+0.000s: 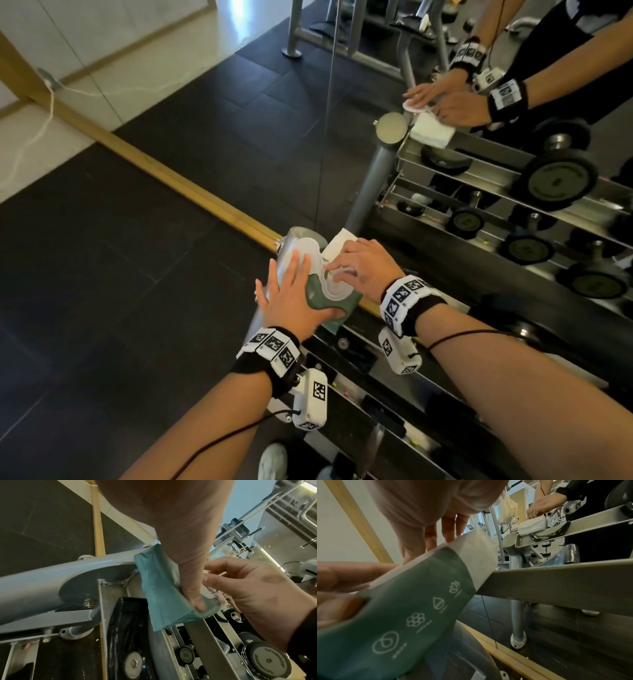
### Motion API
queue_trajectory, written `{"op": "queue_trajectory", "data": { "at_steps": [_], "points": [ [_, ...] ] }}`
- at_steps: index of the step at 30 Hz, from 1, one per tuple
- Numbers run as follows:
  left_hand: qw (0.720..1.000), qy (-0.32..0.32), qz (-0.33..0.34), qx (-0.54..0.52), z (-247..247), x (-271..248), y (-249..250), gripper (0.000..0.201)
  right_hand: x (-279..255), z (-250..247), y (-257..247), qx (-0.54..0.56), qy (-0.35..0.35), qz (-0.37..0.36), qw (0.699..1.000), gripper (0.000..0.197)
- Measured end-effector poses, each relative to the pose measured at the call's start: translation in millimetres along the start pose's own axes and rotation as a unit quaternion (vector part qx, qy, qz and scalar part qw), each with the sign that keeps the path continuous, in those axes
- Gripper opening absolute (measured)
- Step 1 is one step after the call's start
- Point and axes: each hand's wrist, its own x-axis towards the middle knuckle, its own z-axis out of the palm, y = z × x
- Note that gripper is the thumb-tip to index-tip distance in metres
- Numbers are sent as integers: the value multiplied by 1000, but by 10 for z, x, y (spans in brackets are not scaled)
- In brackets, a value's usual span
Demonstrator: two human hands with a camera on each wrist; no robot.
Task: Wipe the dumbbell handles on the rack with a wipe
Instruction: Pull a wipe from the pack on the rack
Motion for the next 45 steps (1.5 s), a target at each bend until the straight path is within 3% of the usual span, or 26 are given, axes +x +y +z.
{"op": "queue_trajectory", "data": {
  "at_steps": [18,22,34,40,45],
  "points": [
    [997,-20,-20,-75,-1,-55,20,117,-93,59,65,93,61,-31,993,13],
    [997,-15,-23,-77,15,-40,2,117,-69,18,34,105,36,-10,994,15],
    [998,15,-36,-55,54,-9,37,116,136,-108,-118,2,-74,22,997,6],
    [996,11,-42,-73,57,-24,38,117,178,-49,-87,25,-61,51,997,9],
    [996,-11,-41,-83,2,-80,93,109,91,9,-65,18,-28,1,999,10]
  ]
}}
